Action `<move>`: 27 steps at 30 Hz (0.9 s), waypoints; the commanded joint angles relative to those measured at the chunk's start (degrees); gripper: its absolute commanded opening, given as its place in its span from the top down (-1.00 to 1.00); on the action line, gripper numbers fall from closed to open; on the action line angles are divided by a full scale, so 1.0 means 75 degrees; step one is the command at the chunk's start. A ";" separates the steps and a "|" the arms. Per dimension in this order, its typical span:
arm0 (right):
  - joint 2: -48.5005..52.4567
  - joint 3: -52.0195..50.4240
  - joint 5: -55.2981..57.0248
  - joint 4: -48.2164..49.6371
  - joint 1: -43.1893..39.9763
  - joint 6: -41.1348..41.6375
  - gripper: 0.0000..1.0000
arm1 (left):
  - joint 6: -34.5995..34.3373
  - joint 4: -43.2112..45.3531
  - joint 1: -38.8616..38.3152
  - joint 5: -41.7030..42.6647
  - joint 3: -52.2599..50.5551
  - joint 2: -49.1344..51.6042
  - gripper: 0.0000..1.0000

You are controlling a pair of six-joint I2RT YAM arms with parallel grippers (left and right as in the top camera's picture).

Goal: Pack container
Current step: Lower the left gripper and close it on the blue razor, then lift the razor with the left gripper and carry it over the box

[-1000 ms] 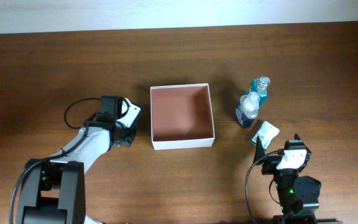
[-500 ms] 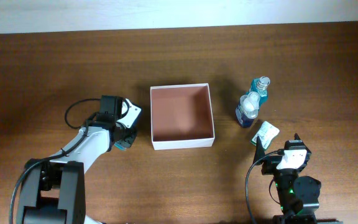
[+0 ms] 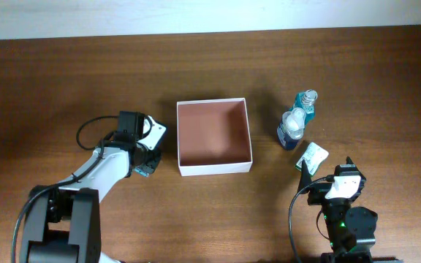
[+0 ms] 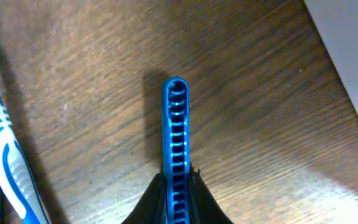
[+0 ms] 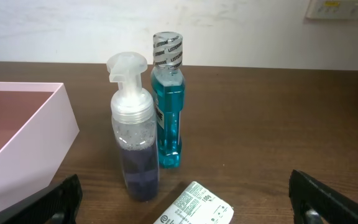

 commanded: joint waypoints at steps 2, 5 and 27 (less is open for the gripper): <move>-0.0003 -0.0038 0.0070 -0.0052 0.0006 -0.0012 -0.97 | -0.0959 -0.0455 -0.0006 0.0058 0.0600 -0.0099 0.98; -0.0003 -0.0038 0.0070 -0.0052 0.0006 -0.0012 -0.97 | -0.1230 -0.0787 -0.0006 0.0061 0.1075 -0.0437 0.99; -0.0003 -0.0038 0.0070 -0.0052 0.0006 -0.0012 -0.97 | -0.5415 -0.0970 -0.1335 0.0047 0.1827 -0.3314 0.99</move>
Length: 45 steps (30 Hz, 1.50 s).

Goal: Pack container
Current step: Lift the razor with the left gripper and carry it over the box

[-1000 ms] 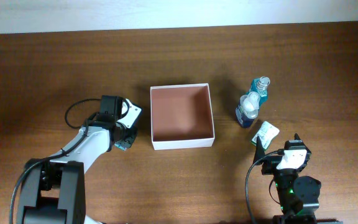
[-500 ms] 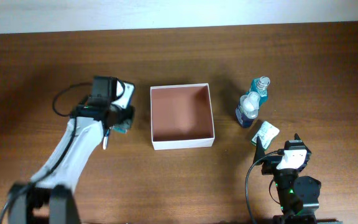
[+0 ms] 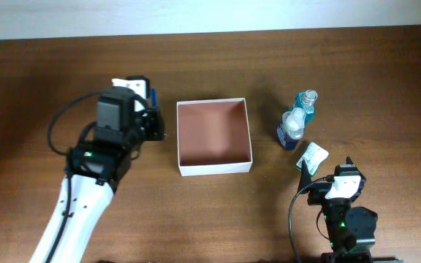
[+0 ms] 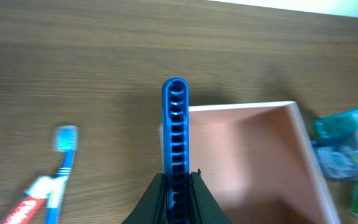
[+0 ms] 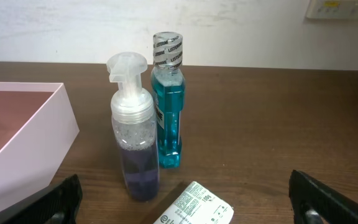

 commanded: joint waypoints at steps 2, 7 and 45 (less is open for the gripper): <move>-0.0003 -0.0038 0.0070 -0.0052 0.0006 -0.0017 -0.97 | -0.1003 0.0201 -0.0659 -0.0064 0.0105 0.0157 0.99; -0.0003 -0.0038 0.0067 -0.0052 0.0006 -0.0017 -0.97 | -0.1300 0.0510 -0.1387 -0.0286 0.0105 0.0740 0.98; -0.0003 -0.0038 0.0070 -0.0055 0.0006 -0.0017 -0.97 | -0.0787 -0.1935 -0.2154 -0.1804 0.3095 0.4048 0.98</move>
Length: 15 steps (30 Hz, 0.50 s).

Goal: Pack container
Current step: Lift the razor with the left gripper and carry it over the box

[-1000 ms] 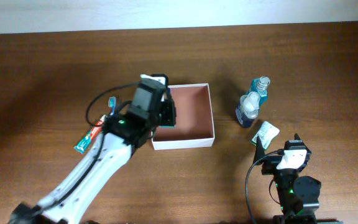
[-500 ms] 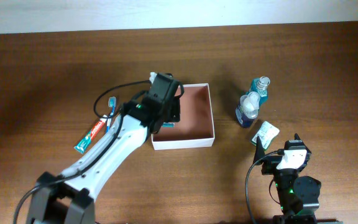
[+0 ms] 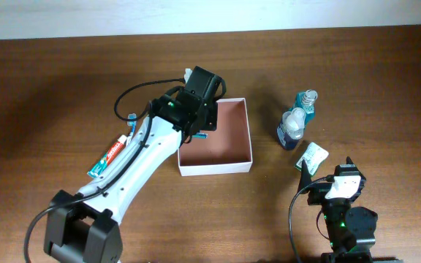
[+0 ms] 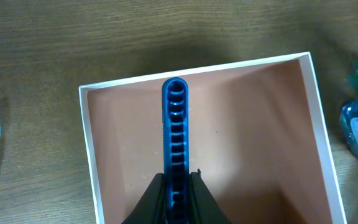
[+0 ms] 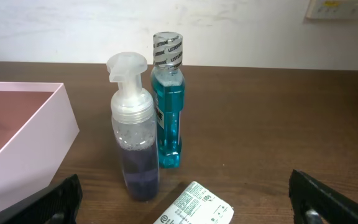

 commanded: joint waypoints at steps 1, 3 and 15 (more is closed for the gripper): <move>-0.0003 -0.0038 0.0070 -0.0052 0.0006 -0.0015 -0.97 | 0.0023 -0.0026 0.0000 -0.0111 0.0111 0.0393 0.98; -0.0003 -0.0038 0.0070 -0.0052 0.0006 -0.0015 -0.97 | -0.0050 -0.0026 -0.0009 -0.0117 0.0099 0.0606 0.98; -0.0003 -0.0038 0.0070 -0.0052 0.0006 -0.0015 -0.97 | -0.0490 0.0041 0.0300 -0.0146 0.0093 0.1087 0.99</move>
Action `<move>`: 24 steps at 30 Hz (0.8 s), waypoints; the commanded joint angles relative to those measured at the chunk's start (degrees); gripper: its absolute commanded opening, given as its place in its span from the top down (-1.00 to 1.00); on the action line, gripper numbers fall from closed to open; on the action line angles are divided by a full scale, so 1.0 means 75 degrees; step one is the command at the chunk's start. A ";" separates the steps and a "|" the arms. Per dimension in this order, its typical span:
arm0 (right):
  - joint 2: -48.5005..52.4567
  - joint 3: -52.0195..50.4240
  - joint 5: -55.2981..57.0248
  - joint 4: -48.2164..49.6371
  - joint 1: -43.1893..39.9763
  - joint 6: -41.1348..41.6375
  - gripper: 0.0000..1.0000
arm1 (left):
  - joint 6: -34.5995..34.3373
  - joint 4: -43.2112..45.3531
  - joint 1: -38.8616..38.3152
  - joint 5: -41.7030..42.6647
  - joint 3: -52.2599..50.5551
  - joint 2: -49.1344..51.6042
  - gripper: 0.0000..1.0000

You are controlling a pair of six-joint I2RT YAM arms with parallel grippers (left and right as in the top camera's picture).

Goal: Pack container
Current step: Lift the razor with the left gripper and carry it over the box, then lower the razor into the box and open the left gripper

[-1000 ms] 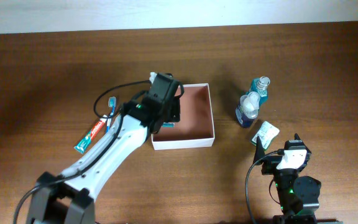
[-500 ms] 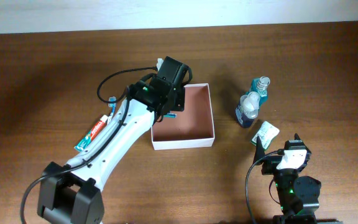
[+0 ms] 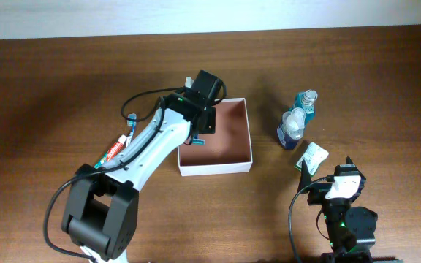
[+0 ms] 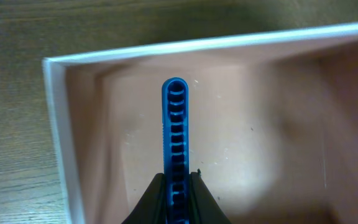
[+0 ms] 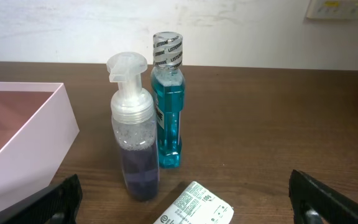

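Observation:
My left gripper (image 4: 178,186) is shut on a blue comb (image 4: 175,137), held low inside the white box with a pinkish floor (image 3: 214,169), close to its left wall (image 4: 58,130). In the overhead view the left gripper (image 3: 198,135) reaches over the box's left part. A clear foam pump bottle (image 5: 132,127), a teal mouthwash bottle (image 5: 167,99) and a small white packet (image 5: 194,205) stand or lie right of the box, in front of my right gripper (image 5: 185,208), which rests open by the table's front edge.
A toothpaste tube (image 3: 108,155) and a blue toothbrush (image 3: 129,135) lie on the wooden table (image 3: 357,66) left of the box, under the left arm. The wall lies beyond the table's far edge.
My left gripper has gone lower into the box with the comb; the box floor now fills its view. The right arm and the bottles have not moved.
My left gripper was shut on the blue comb low over the table left of the box, beside the toothbrush. Then it held the comb raised near the box's left side, then above the box, and now down inside it.

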 commanded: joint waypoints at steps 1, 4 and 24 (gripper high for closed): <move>-0.0003 -0.0038 0.0070 -0.0052 0.0006 -0.0015 -0.97 | -0.0256 0.0038 0.0093 -0.0111 0.0073 0.0032 0.99; -0.0003 -0.0038 0.0070 -0.0052 0.0006 -0.0015 -0.97 | -0.0551 0.0044 0.0070 -0.0114 0.0038 0.0166 1.00; -0.0003 -0.0038 0.0070 -0.0052 0.0006 -0.0015 -0.97 | -0.0810 0.0105 0.0073 -0.0289 0.0038 0.0906 0.99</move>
